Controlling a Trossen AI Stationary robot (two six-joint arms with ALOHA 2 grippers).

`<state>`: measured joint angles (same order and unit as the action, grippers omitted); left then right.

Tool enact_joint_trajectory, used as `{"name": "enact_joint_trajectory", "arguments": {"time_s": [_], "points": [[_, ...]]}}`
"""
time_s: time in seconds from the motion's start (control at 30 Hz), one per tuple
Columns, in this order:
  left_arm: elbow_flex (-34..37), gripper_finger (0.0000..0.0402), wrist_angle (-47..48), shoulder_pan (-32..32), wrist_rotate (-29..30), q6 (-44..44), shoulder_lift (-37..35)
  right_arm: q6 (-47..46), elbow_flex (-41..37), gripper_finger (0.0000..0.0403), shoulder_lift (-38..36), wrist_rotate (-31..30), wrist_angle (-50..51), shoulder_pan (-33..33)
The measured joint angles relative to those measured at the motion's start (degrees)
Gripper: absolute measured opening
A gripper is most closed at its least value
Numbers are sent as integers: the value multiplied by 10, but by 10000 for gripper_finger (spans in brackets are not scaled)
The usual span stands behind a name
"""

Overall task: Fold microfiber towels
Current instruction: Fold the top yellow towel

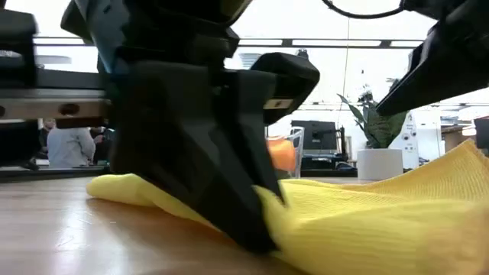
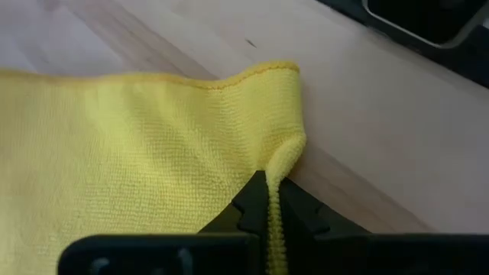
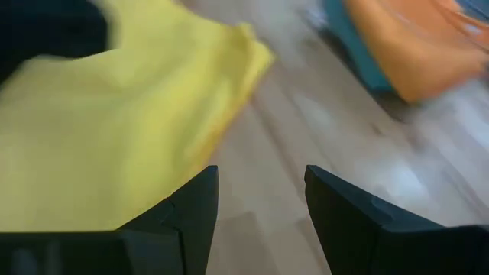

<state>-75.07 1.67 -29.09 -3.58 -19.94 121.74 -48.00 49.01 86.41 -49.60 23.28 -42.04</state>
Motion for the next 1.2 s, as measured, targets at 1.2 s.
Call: {"name": "enact_joint_trajectory", "arguments": {"time_s": [1.2], "points": [[51,0,30,2,6,54,-66,702,16,187,120,108,-150,-22]]}}
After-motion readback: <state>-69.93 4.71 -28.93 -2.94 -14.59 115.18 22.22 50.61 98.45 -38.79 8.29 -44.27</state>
